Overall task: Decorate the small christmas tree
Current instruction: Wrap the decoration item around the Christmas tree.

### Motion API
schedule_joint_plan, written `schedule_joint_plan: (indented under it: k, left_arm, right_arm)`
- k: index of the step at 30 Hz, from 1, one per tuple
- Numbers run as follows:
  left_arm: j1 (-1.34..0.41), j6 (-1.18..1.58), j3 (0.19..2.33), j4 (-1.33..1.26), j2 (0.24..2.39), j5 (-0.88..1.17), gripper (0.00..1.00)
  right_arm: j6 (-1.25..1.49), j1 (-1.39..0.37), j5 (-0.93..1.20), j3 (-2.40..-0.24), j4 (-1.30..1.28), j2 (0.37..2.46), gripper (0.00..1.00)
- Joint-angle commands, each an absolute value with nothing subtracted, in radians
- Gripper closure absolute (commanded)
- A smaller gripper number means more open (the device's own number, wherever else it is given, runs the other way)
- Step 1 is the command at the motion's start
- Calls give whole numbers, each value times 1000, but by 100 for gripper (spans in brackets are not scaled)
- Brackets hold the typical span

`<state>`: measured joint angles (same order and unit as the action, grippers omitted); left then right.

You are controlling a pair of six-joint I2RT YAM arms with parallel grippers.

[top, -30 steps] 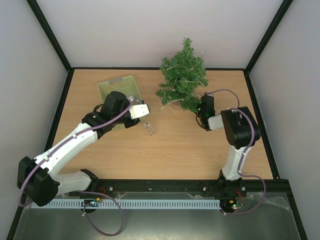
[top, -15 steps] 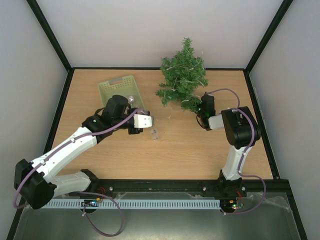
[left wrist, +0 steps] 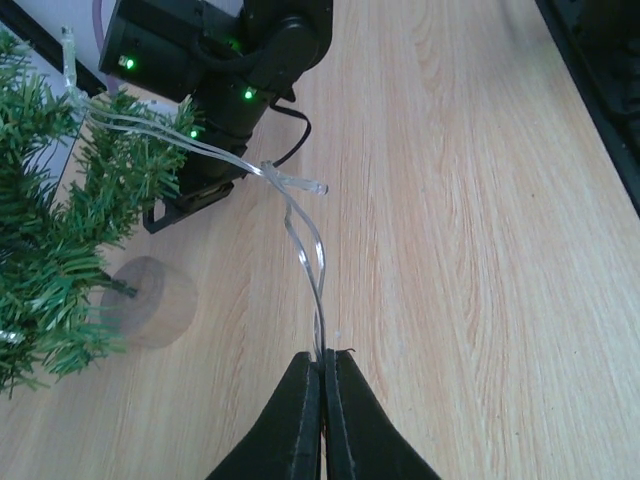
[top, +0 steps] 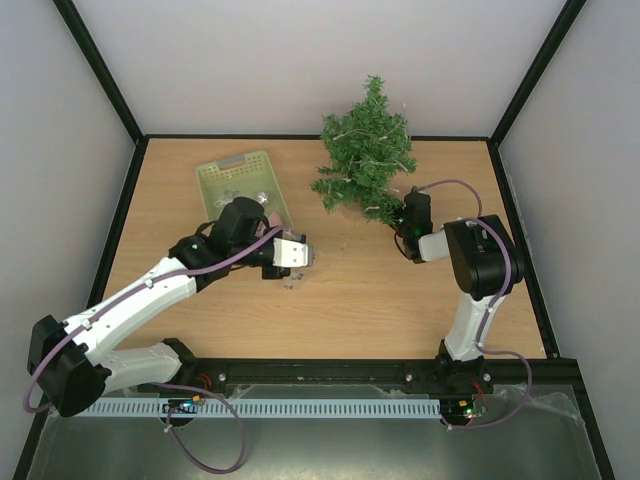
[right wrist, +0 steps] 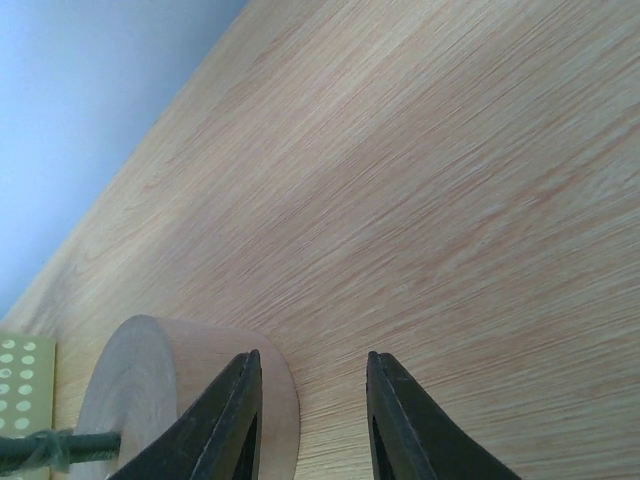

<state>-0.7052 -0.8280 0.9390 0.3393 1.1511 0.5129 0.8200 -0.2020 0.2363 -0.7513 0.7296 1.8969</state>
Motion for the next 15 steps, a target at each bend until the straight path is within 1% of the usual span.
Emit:
schedule_joint_plan:
  k: [1,6,11,15]
  left_arm:
    - [-741,-775,916,230,1140,554,98]
    - [-818,-725,954,137,1205,474,97]
    - [-882,-715,991,99,1264,460,98]
    - [-909,-702,981,64,1287,480,98]
  right_arm:
    - [829,-196,219,-734,741,1859,73]
    - [830,-192,218,-723,728,1824,73]
    - [822,-183,211,-704,721,1791,72]
    - [814,-179,212,-684,722,1776,72]
